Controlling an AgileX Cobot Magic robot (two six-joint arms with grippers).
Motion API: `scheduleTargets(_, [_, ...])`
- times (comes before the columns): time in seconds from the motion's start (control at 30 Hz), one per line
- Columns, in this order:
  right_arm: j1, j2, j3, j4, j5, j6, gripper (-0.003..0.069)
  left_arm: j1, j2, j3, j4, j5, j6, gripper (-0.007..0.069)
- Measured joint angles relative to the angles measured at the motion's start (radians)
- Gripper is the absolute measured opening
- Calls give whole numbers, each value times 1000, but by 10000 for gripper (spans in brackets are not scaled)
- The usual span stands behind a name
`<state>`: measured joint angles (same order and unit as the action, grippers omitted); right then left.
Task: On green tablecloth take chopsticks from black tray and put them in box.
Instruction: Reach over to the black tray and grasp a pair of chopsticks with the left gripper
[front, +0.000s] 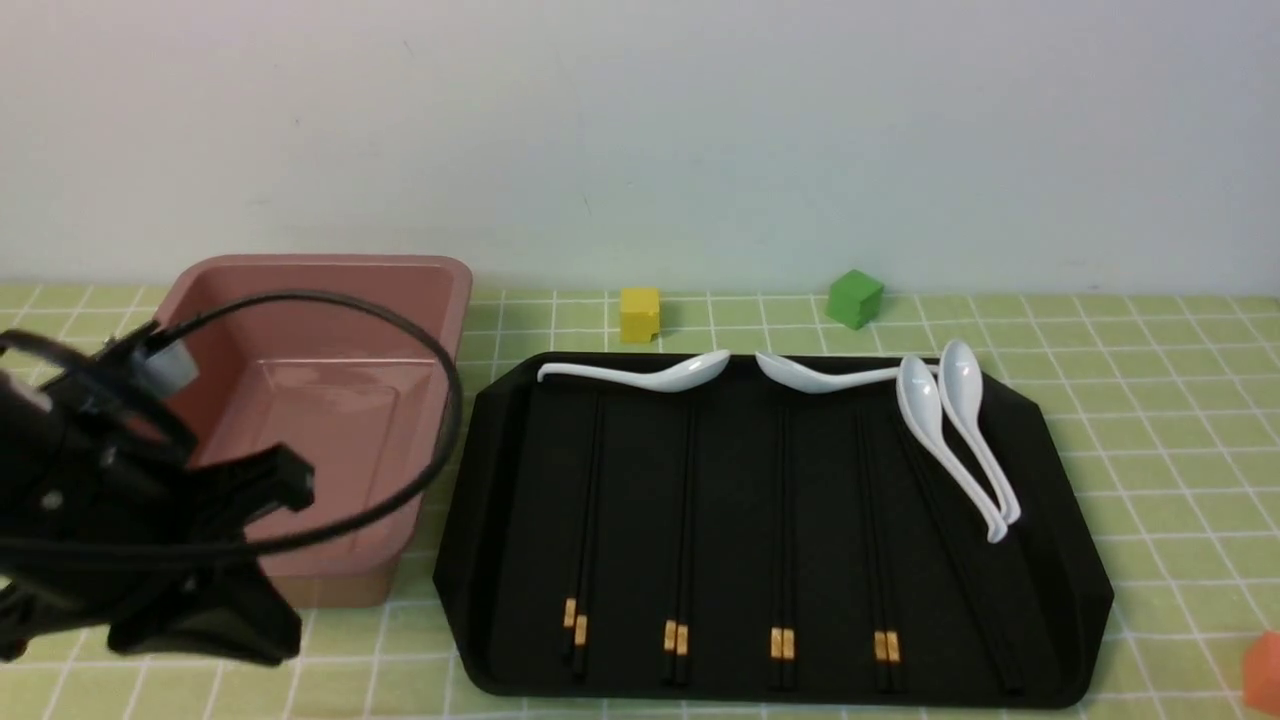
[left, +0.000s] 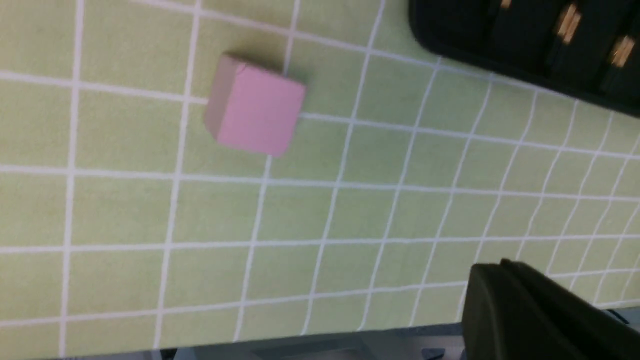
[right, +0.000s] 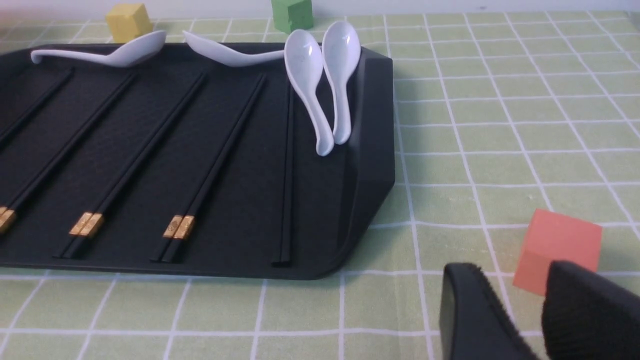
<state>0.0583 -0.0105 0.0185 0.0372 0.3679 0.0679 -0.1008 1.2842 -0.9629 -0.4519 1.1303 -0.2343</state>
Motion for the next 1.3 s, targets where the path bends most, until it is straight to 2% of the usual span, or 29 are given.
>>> scheduleTargets(0.23, [0,0,0,0,0,0,240,-260,185,-194,157,-31,-181,8])
scheduleTargets(0.37, [0,0,0,0,0,0,240,-390,337,-313,298,-57,-295,97])
scheduleTargets(0.47, [0,0,0,0,0,0,240,-436,433,-385,371,-62,-340,176])
scheduleTargets(0.57, [0,0,0,0,0,0,240,-461,530,-450,422,-80,-351,255])
scheduleTargets(0.7, [0,0,0,0,0,0,240,-465,624,-504,489,-127,-344,301])
scheduleTargets(0.87, [0,0,0,0,0,0,240,-465,711,-534,549,-193,-339,309])
scheduleTargets(1.1, [0,0,0,0,0,0,240,-465,787,-540,552,-275,-338,309])
scheduleTargets(1.3, [0,0,0,0,0,0,240,-465,820,-541,549,-283,-338,309])
